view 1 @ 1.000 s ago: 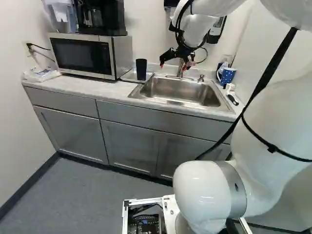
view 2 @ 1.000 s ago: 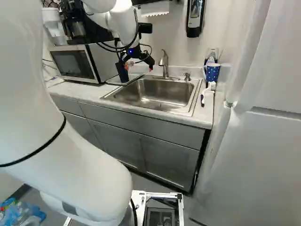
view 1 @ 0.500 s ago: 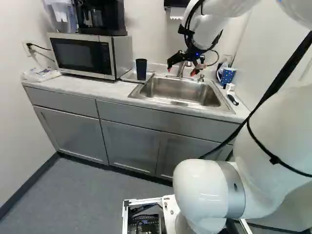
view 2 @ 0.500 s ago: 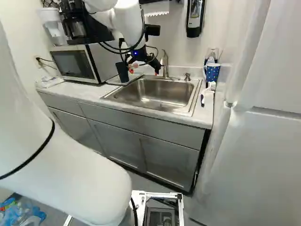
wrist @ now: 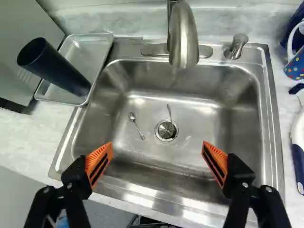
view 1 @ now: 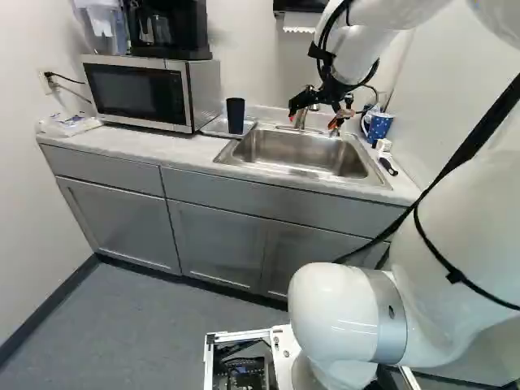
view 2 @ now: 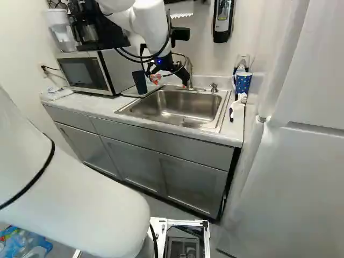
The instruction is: Rinse the cup and place it in the tray
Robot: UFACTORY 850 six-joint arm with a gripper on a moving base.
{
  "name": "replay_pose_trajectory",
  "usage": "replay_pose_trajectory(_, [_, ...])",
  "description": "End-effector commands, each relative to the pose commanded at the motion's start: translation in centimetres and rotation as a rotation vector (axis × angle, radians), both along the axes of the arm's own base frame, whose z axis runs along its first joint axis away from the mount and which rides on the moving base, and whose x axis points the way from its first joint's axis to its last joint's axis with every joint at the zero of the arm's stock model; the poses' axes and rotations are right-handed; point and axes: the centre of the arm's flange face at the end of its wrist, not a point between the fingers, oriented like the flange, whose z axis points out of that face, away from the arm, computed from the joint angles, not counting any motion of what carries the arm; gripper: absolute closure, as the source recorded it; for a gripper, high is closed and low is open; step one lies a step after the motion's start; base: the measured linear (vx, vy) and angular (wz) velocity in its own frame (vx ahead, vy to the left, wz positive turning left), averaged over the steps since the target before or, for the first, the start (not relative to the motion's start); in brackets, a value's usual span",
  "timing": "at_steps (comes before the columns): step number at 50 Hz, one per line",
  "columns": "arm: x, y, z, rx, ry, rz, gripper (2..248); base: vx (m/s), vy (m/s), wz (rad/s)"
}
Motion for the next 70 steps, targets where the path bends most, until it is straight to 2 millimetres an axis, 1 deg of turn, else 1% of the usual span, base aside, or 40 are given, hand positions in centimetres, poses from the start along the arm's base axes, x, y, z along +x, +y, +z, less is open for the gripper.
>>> replay_pose_trajectory(53, [0.00, 0.00, 0.00, 0.000, 0.000, 0.000, 3, 0.000, 0.000, -0.007])
replay_pose_trajectory(70, [0.00, 0.00, 0.00, 0.000, 0.000, 0.000, 3, -0.044, 0.035, -0.006])
